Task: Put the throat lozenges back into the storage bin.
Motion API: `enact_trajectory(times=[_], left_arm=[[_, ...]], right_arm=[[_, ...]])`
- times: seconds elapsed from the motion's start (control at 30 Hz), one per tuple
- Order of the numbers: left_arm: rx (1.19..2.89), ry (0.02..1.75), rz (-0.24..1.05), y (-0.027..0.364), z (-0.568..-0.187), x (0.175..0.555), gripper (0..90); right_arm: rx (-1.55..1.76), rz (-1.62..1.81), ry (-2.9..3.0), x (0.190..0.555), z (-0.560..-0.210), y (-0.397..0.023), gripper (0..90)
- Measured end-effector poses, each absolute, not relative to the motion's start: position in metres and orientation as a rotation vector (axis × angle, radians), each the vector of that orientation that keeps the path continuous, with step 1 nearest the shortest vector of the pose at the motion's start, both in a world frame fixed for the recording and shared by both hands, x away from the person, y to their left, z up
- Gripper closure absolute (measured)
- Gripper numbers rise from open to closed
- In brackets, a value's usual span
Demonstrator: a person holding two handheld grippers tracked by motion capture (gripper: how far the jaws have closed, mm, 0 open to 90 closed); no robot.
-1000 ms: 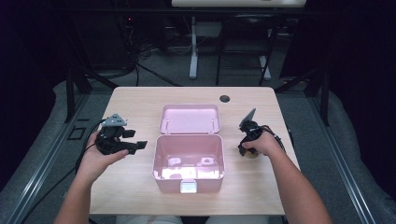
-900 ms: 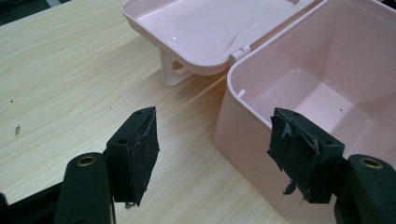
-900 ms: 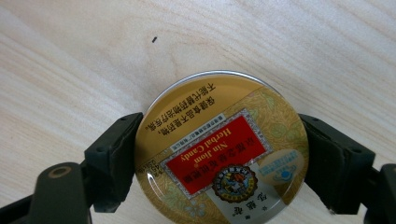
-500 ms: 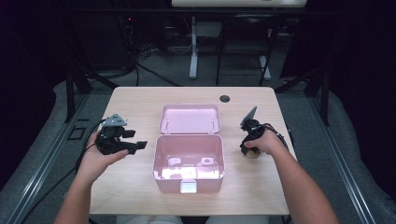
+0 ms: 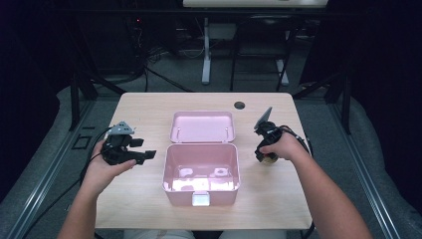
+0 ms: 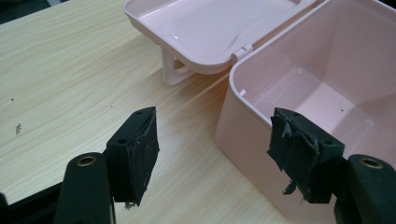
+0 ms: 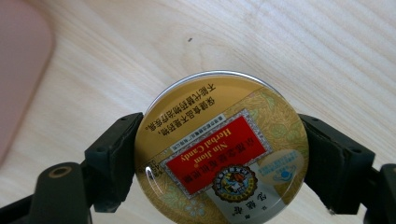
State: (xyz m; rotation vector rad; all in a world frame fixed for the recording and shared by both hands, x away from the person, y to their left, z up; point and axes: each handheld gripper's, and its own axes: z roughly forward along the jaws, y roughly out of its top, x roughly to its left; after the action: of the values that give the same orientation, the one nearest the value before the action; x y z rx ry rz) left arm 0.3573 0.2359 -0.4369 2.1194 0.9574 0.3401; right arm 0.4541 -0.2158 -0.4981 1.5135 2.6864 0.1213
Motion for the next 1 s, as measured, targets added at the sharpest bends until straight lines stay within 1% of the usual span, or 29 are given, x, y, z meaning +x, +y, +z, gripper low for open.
enact_trajectory(times=[0.53, 0.73, 1.0], left_arm=[[2.115, 0.958, 0.343, 0.237, -0.437, 0.357, 32.3], [2.115, 0.959, 0.344, 0.237, -0.437, 0.357, 32.2], [2.116, 0.957, 0.343, 0.237, -0.437, 0.357, 32.3]], right_arm=[[1.413, 0.149, 2.73, 0.441, -0.442, -0.206, 19.8], [1.376, 0.131, 2.752, 0.436, -0.425, -0.2, 19.8], [1.297, 0.135, 2.789, 0.43, -0.412, -0.192, 19.9]])
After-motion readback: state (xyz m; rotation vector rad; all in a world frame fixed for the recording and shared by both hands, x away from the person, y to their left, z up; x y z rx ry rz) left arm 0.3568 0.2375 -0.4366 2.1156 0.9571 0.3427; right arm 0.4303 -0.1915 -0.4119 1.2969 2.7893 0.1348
